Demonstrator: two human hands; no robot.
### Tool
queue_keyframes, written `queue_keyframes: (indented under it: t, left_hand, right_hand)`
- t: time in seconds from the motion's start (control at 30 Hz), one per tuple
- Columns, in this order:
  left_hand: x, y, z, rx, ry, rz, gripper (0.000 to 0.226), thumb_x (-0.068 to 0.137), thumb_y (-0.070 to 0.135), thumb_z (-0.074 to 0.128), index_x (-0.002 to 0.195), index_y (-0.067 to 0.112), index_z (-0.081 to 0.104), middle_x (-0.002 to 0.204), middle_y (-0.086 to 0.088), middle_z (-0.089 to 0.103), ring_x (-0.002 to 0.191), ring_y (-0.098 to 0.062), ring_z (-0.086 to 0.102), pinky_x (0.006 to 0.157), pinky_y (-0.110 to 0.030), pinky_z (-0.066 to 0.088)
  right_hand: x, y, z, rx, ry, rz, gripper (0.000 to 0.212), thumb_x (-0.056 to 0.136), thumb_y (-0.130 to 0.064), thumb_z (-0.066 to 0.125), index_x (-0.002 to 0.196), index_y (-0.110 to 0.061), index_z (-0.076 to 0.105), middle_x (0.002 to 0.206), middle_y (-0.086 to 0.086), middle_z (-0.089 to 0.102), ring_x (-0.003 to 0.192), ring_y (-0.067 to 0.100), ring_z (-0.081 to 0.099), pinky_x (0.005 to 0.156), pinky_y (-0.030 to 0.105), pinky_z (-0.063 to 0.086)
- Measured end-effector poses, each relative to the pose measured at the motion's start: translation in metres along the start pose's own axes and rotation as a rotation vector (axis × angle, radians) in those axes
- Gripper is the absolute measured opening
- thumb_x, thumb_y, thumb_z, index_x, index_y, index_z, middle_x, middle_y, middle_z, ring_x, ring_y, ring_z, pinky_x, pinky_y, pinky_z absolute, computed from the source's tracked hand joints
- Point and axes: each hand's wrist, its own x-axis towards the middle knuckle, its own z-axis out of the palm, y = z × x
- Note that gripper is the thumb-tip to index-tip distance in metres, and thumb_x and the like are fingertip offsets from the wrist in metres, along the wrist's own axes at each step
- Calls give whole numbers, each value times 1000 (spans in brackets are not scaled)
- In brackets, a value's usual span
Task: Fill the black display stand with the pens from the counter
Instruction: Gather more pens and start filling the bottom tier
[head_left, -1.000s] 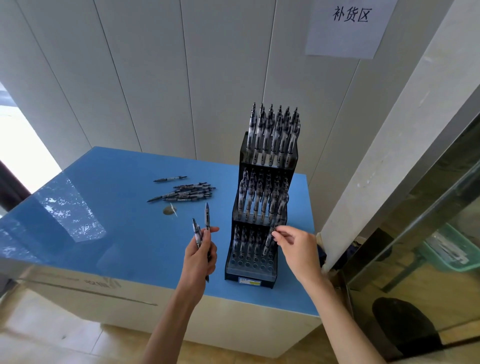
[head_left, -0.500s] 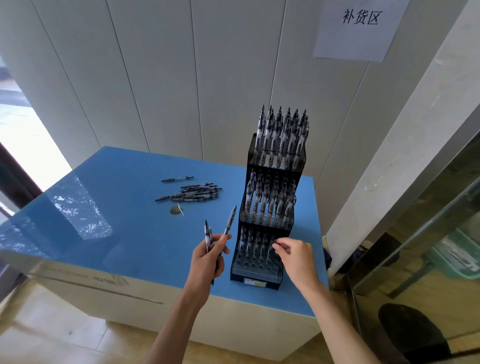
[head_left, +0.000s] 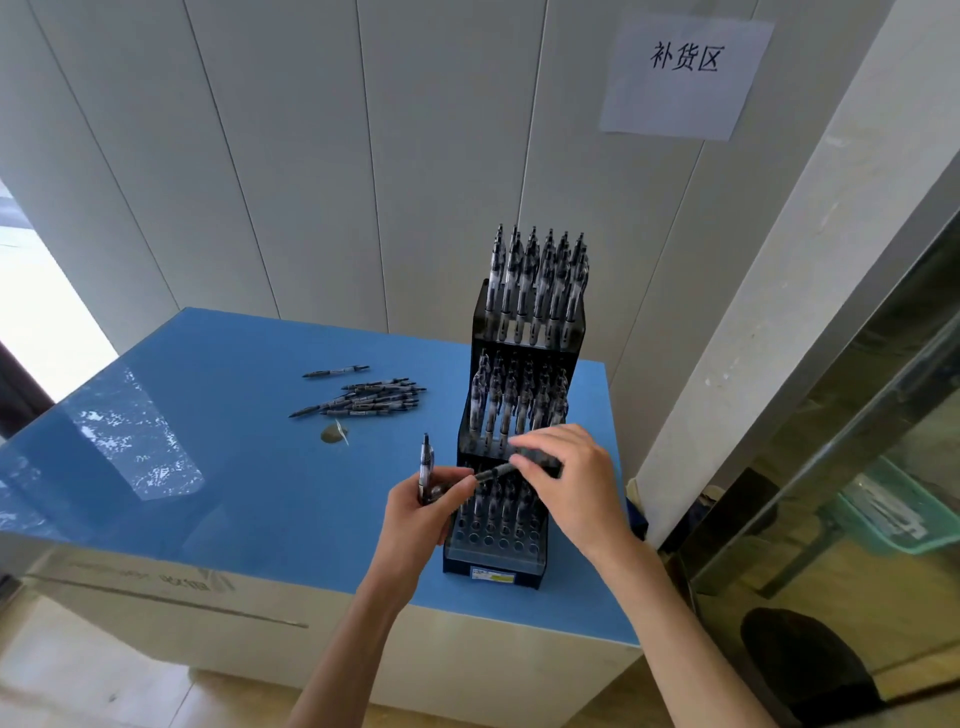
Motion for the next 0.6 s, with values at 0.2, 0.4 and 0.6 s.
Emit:
queue_keyframes:
  t: [0.2, 0.4, 0.6]
  left_hand:
    - [-5, 9, 13, 48, -31, 47, 13, 92, 19, 73, 96, 8, 78, 48, 12, 52, 43, -5, 38, 46, -15, 32]
    - [-7, 9, 17, 80, -52, 76, 12, 94, 15, 70, 97, 5, 77, 48, 15, 55, 42, 1, 46, 47, -11, 36]
    - [-3, 3, 15, 69, -20, 12, 18, 92, 21, 75, 108, 16, 67, 74, 6, 65, 51, -2, 49, 54, -16, 40]
  right_hand:
    - [1, -1, 6, -35, -270, -6, 26, 83, -27, 80, 109, -25, 78, 99, -15, 71, 97, 9, 49, 85, 24, 42]
    - [-4, 1, 9, -3, -317, 34, 23, 82, -25, 81, 105, -27, 78, 96, -10, 74, 88, 11, 58, 81, 30, 49]
    - [-7, 14, 9, -20, -384, 90, 20, 87, -15, 76, 106, -22, 77, 92, -10, 69, 86, 8, 63, 80, 24, 51]
